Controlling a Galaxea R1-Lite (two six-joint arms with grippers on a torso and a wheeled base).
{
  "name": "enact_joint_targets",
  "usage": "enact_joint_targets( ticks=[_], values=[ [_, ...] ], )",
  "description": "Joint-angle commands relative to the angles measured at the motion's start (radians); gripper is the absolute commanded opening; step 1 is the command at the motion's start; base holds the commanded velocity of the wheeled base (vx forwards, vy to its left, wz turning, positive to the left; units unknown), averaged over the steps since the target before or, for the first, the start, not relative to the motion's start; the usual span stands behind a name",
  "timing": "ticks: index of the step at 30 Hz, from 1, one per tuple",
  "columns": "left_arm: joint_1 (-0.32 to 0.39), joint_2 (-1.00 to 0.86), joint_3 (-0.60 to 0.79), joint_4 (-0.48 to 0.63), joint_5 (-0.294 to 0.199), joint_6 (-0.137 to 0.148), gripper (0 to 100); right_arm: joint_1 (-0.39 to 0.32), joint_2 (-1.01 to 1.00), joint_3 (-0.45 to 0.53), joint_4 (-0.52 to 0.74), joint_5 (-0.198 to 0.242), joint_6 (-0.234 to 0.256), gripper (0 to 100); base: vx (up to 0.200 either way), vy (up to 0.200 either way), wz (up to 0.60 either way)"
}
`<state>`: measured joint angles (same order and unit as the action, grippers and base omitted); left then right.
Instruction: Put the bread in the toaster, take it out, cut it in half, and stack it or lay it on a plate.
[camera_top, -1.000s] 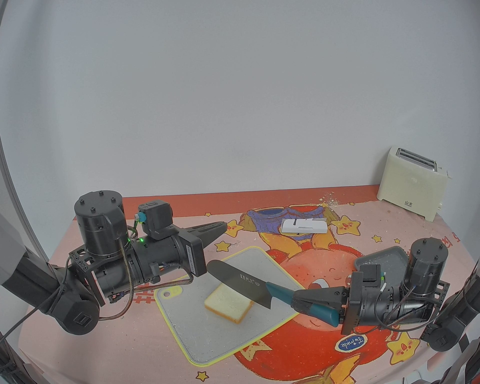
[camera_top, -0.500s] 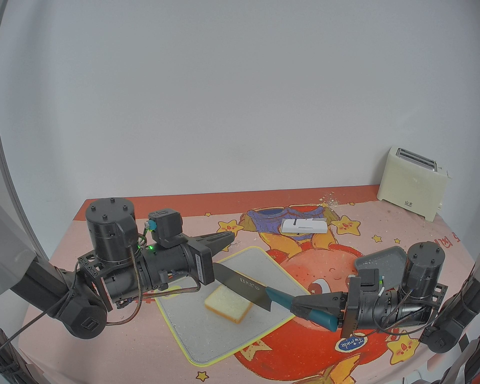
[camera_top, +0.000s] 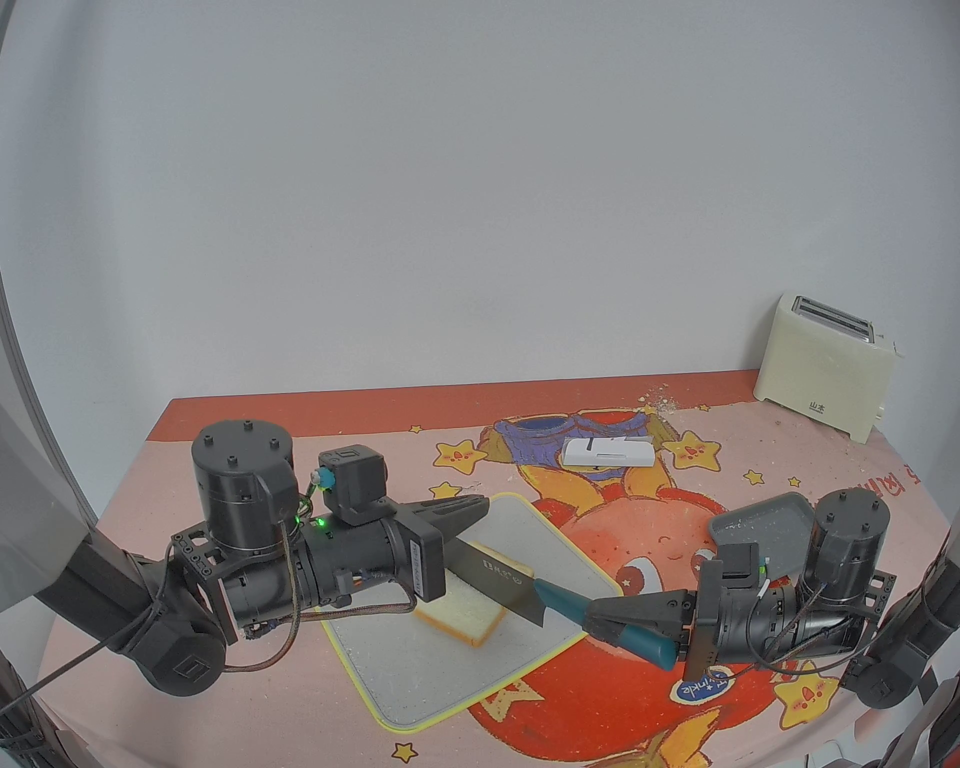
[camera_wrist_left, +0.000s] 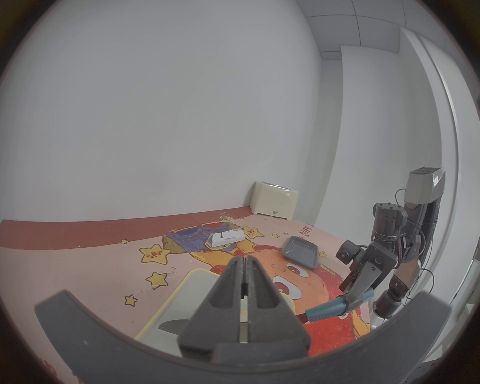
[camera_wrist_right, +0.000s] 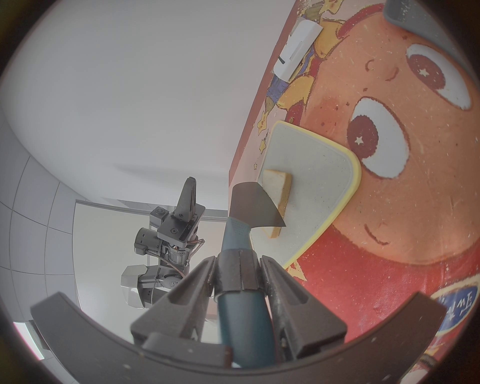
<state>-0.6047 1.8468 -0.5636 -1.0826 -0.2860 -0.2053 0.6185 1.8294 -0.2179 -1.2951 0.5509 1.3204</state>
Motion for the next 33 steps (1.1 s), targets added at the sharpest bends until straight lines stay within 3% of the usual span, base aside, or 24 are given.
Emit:
enact_joint_targets(
  ticks=[1, 9, 15, 33],
  values=[
    [-0.037, 0.006, 0.019, 0.0, -0.001, 0.0, 0, 0.0, 0.007, 0.0, 0.0, 0.0, 0.0, 0, 0.0, 0.0, 0.0],
    [-0.058, 0.038, 0.048, -0.057, -0.005, 0.0, 0, 0.001, 0.021, 0.0, 0.0, 0.0, 0.0, 0, 0.0, 0.0, 0.0],
    [-0.07, 0.106, 0.09, -0.227, -0.009, -0.002, 0, 0.001, 0.028, 0.0, 0.0, 0.0, 0.0, 0, 0.0, 0.0, 0.0],
    [-0.084, 0.1, 0.103, -0.226, -0.01, -0.005, 0, -0.005, 0.025, 0.015, 0.0, 0.0, 0.0, 0, 0.0, 0.0, 0.0]
  ],
)
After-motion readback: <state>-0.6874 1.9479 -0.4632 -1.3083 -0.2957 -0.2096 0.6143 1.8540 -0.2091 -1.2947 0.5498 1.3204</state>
